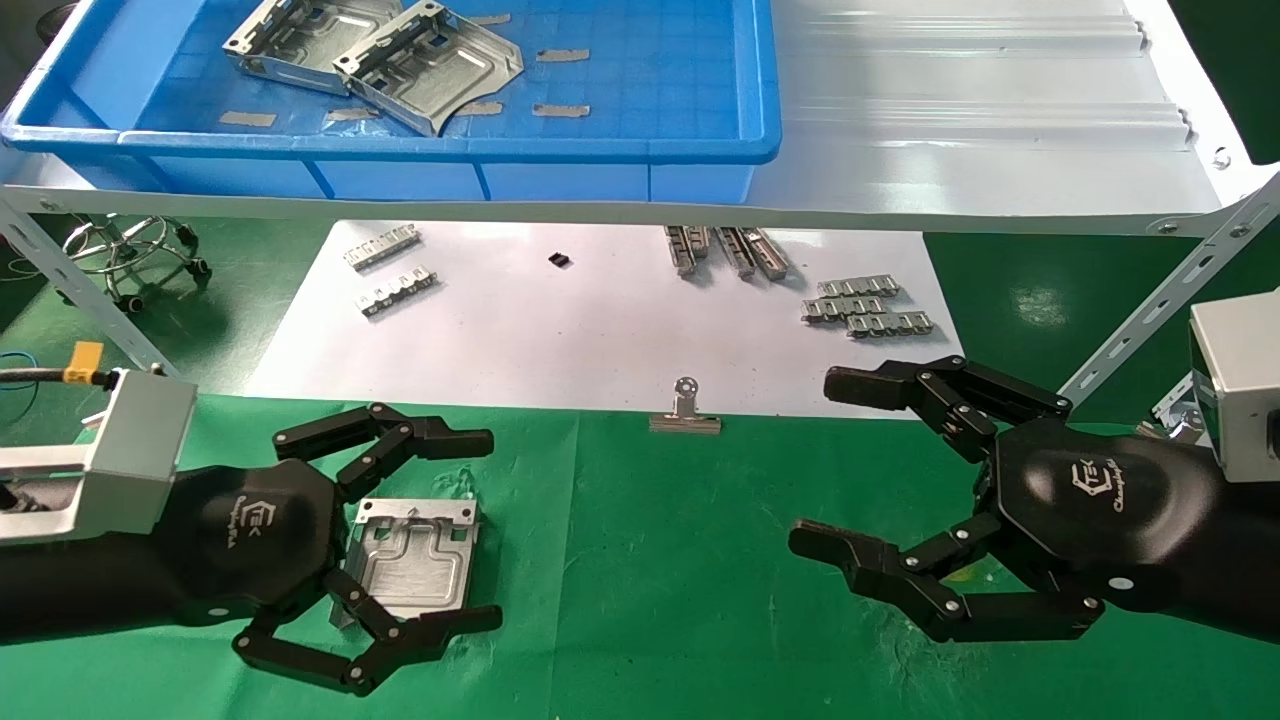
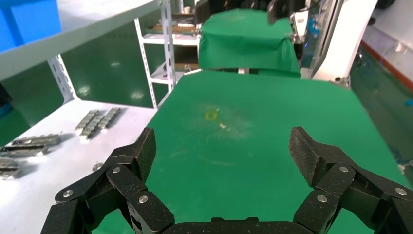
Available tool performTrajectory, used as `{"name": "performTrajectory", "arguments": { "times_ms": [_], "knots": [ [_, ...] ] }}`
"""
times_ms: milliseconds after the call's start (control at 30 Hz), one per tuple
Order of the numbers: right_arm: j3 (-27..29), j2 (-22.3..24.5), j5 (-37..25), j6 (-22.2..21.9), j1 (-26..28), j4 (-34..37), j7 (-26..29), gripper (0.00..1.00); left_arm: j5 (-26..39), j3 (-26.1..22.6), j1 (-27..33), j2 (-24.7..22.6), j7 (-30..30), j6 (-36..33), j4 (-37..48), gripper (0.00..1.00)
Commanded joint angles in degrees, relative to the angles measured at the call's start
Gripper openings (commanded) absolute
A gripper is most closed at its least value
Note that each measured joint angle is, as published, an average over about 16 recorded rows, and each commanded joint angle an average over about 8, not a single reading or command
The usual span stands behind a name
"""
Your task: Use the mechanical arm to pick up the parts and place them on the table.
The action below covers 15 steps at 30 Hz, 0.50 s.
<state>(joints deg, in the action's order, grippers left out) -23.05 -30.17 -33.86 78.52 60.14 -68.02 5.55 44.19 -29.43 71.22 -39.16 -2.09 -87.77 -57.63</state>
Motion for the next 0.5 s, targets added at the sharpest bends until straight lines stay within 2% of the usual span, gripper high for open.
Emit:
{"name": "performTrajectory", "arguments": {
  "times_ms": [33, 500],
  "knots": [
    [0.0, 0.0, 0.0, 0.0, 0.0, 0.0, 0.0, 1.0, -0.28, 1.58, -1.14, 0.49, 1.51, 0.24, -1.88, 1.0],
    [0.0, 0.0, 0.0, 0.0, 0.0, 0.0, 0.0, 1.0, -1.99, 11.41, -8.22, 3.52, 10.93, 1.77, -13.57, 1.0]
  ]
}}
